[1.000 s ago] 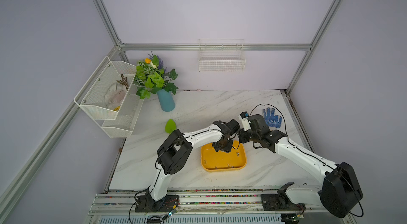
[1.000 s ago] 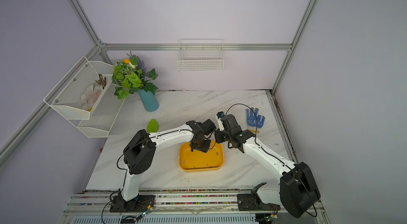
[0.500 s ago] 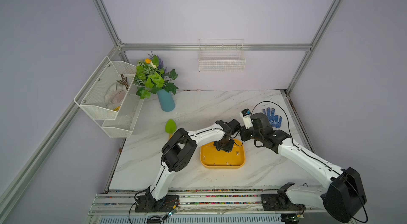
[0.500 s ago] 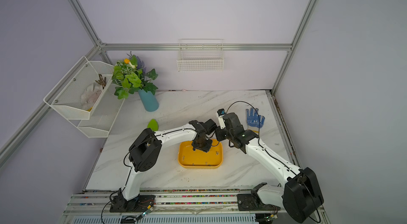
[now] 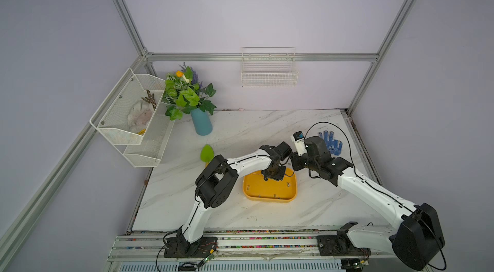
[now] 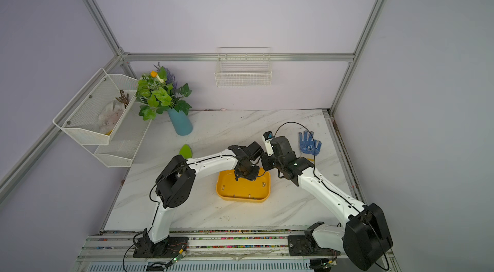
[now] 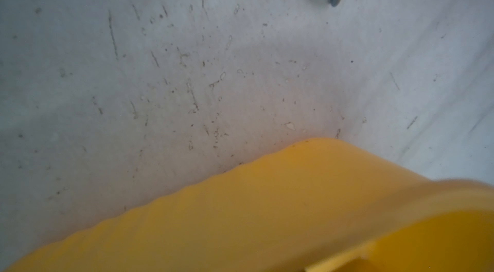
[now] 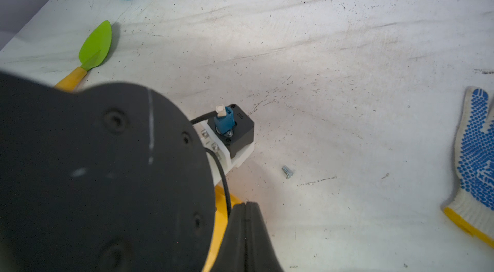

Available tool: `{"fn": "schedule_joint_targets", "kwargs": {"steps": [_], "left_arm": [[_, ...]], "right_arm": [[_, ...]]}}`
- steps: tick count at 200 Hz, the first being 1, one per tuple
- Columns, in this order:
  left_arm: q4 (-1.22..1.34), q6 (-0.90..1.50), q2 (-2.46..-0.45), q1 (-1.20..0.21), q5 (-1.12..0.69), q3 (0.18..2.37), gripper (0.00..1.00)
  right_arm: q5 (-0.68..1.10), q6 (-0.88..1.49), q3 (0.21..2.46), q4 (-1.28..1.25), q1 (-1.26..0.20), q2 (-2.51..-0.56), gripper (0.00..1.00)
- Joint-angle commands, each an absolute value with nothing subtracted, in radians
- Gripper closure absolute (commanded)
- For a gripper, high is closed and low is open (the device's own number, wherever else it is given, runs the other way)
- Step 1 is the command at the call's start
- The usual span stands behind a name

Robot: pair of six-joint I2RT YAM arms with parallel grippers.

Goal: Take out the screws from the storage box
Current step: Pick up the screw from the storage box.

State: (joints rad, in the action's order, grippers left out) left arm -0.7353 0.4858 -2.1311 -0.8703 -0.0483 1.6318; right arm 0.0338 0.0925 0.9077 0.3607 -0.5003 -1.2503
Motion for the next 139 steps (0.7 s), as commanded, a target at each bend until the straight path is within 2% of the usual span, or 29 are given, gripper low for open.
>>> {"fn": "schedule_joint_targets", "kwargs": {"steps": [1, 13, 53, 139], "left_arm": [[-0.777, 0.484, -2.112, -0.867, -0.081, 1.589, 0.68], [-0.807, 0.499, -2.105, -0.866, -0.068, 1.579, 0.64], [-0.737, 0.479, -2.038, -0.867, -0.022, 1.542, 0.64], [-0.770, 0.401, -2.144, -0.849, -0.054, 1.602, 0.63]], "right_arm": [[0.022, 0.084, 0.920, 0.352, -0.500, -1.239, 0.95], [0.023, 0.083, 0.923, 0.351, -0.500, -1.238, 0.95], [0.039, 0.081, 0.922, 0.332, -0.501, -1.229, 0.95], [0.029, 0.072, 0.920, 0.354, -0.500, -1.205, 0.94]]}}
